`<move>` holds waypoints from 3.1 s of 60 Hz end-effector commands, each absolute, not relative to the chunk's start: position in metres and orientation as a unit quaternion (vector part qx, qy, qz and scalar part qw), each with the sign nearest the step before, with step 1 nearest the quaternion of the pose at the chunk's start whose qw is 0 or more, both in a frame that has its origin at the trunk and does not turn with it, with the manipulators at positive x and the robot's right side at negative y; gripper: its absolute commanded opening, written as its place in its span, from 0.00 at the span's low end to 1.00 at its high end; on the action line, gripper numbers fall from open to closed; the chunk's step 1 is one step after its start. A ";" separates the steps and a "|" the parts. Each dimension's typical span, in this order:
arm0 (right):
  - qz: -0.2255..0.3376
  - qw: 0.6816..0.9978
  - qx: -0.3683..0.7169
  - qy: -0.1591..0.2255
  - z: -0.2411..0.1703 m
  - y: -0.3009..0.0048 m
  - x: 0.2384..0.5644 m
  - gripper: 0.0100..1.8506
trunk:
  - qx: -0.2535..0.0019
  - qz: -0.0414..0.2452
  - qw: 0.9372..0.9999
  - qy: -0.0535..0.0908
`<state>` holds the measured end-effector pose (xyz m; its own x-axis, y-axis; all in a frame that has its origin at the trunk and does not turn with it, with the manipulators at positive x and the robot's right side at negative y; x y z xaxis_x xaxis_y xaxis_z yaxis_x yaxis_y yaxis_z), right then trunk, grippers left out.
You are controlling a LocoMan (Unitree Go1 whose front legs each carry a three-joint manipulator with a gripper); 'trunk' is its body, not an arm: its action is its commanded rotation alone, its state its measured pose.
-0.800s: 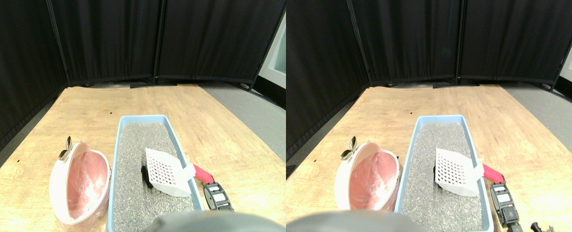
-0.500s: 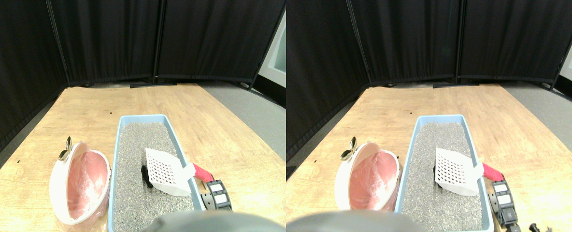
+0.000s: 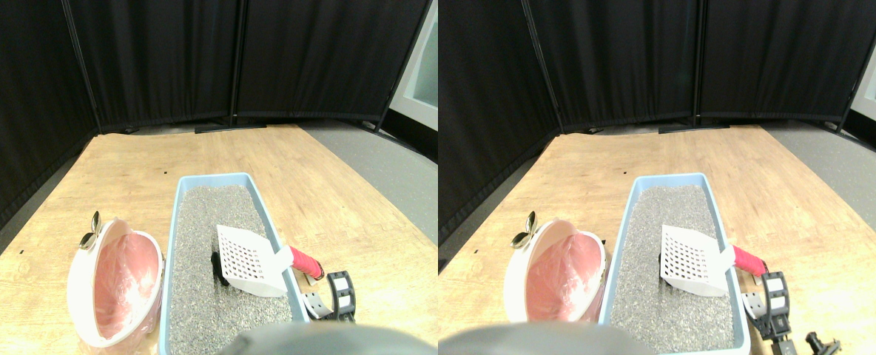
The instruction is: Scoop (unimanual)
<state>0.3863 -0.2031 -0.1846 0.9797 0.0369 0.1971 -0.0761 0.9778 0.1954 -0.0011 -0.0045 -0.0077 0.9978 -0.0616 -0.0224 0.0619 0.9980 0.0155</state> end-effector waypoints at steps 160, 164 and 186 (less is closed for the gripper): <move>0.000 0.988 0.083 -0.129 -0.134 -0.242 0.446 0.03 | -0.043 -0.006 0.999 0.020; 0.016 0.988 0.080 -0.134 -0.127 -0.241 0.452 0.03 | -0.046 -0.001 0.999 0.020; 0.072 0.989 -0.027 -0.124 -0.110 -0.236 0.485 0.03 | -0.066 0.016 0.997 0.023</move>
<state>0.4818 -0.2413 -0.1231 0.9809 0.0973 0.1686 -0.0887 0.9944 -0.0577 -0.0039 -0.0015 -0.0030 0.9996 0.0127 -0.0252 -0.0156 0.9931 -0.1163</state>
